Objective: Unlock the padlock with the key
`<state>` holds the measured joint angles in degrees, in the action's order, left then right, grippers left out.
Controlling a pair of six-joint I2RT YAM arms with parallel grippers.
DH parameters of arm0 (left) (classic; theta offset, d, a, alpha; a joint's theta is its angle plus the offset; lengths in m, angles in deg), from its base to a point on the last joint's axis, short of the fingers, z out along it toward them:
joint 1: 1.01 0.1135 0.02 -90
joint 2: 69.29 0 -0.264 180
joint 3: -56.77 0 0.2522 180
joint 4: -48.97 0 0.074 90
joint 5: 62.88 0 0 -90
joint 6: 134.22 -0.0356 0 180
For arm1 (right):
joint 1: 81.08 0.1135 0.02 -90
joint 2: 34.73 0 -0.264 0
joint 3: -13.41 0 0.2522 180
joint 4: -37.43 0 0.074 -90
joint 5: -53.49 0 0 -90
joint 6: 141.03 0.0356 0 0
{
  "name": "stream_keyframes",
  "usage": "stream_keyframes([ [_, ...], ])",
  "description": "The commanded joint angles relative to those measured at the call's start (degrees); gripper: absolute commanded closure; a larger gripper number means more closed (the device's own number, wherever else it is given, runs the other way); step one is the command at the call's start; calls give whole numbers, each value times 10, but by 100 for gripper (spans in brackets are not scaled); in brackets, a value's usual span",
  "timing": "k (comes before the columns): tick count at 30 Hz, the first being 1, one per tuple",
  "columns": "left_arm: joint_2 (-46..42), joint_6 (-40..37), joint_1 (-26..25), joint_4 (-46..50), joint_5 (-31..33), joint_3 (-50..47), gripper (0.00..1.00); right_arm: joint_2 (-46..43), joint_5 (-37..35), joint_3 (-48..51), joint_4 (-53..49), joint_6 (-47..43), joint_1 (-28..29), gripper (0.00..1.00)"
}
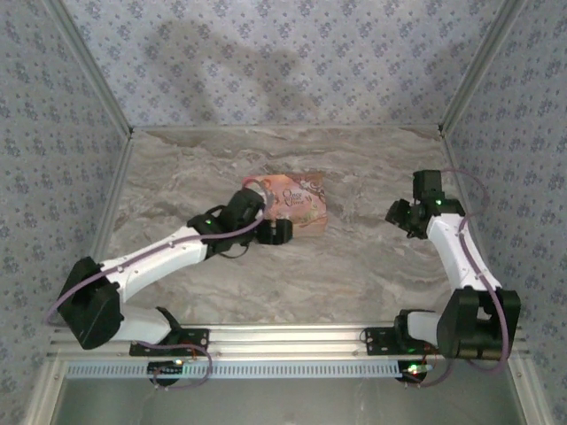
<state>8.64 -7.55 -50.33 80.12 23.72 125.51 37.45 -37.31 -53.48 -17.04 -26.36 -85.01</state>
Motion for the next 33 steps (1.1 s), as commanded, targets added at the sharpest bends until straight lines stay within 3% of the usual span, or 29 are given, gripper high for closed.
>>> stream_keyframes([
  [1,23,4,-50,0,2,45,14,32,-6,3,-19,-17,-23,44],
  [5,50,14,-100,-19,1,60,14,76,2,7,1,-14,-26,48],
  [10,77,31,-128,-35,-3,59,14,127,8,6,20,-10,-28,51],
  [22,81,50,-137,-48,-7,46,15,192,11,5,42,-8,-28,52],
  [33,89,66,-139,-64,-16,42,17,228,18,3,57,-8,-30,62],
])
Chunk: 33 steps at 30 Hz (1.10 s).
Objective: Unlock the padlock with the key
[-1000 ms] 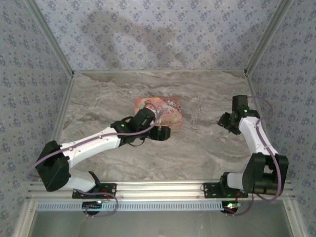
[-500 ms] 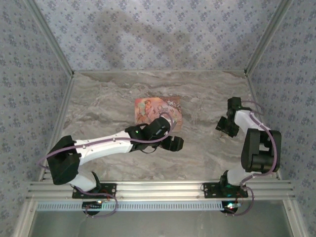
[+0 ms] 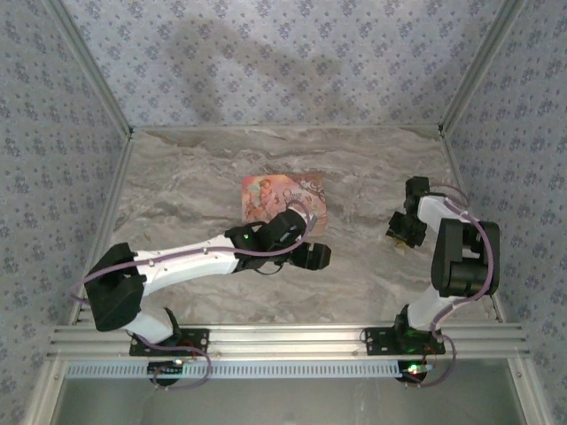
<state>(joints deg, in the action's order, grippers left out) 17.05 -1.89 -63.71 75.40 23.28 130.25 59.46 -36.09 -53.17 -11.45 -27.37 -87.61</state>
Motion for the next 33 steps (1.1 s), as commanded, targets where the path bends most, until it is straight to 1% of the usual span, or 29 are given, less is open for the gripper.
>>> stream_keyframes([
  [1,4,10,-5,-18,-12,-7,17,9,5,-1,1,2,-5,63],
  [5,5,14,-5,-21,-13,-9,17,18,11,2,4,1,-7,69],
  [12,1,23,-6,-30,-11,-19,17,28,20,5,4,-8,-8,91],
  [14,0,26,-6,-32,-10,-22,17,23,20,7,20,-13,-8,94],
  [20,-6,33,-6,-38,-8,-33,18,-13,20,11,18,-17,-8,98],
  [25,-20,35,-6,-40,5,-42,18,-75,44,5,9,-21,-4,98],
  [28,-32,34,-6,-38,21,-46,18,-118,66,-4,-13,-26,2,99],
  [33,-58,34,0,-30,45,-48,18,-185,94,-27,-37,-27,29,99],
])
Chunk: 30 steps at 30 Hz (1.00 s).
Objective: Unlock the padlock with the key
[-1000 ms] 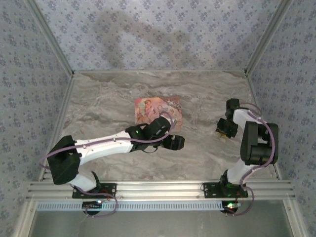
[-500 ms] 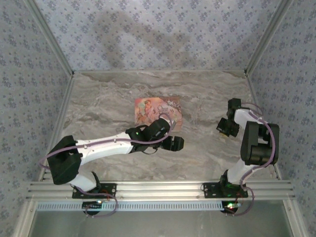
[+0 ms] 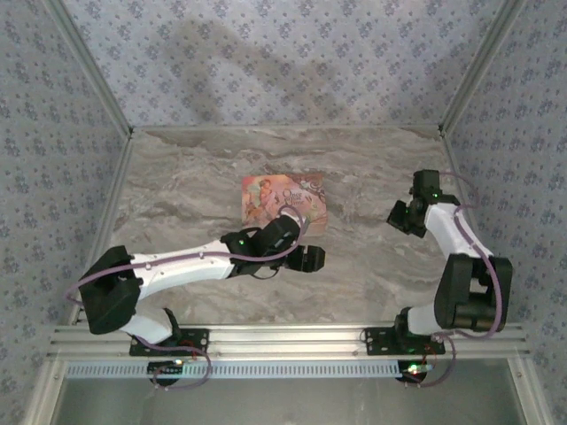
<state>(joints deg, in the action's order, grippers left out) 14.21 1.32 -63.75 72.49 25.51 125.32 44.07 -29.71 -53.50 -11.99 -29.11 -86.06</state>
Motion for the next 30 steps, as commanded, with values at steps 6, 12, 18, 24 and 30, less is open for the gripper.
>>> stream_keyframes([
  [6,-90,0,38,7,34,-10,19,-92,55,-62,-44,1,80,98],
  [12,-163,-13,97,25,29,-8,20,-112,59,-127,-51,18,166,98],
  [18,-217,-16,158,35,13,2,18,-105,64,-198,-45,43,228,97],
  [24,-230,-26,194,33,-10,28,20,-96,67,-248,-44,59,268,97],
  [30,-199,-40,202,14,-57,84,25,-82,63,-295,-41,73,305,97],
])
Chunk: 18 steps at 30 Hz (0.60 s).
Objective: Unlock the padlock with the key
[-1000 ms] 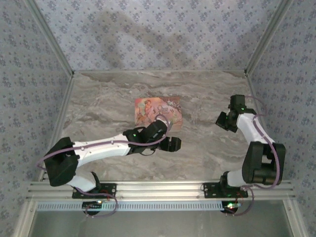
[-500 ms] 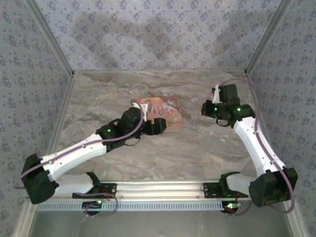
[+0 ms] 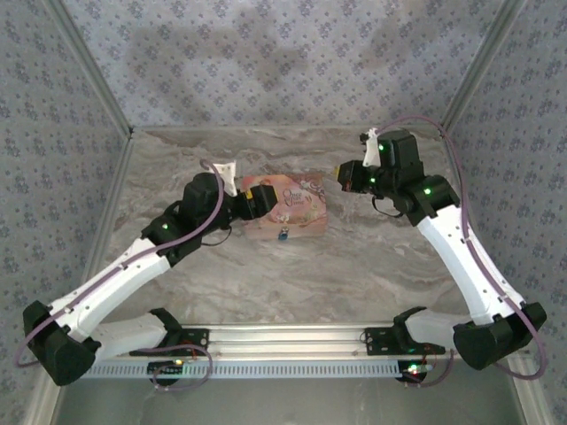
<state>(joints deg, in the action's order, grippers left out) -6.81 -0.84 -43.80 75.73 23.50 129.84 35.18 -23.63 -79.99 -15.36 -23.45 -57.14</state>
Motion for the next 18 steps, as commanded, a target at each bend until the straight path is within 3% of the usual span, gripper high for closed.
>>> stream_keyframes([
  [1,20,-20,3,-23,-49,50,26,9,1,-36,-6,17,23,97],
  [11,78,-9,2,-111,-137,106,36,11,7,-63,14,47,74,97],
  [18,93,-12,-8,-127,-159,120,42,3,6,-66,26,60,91,97],
])
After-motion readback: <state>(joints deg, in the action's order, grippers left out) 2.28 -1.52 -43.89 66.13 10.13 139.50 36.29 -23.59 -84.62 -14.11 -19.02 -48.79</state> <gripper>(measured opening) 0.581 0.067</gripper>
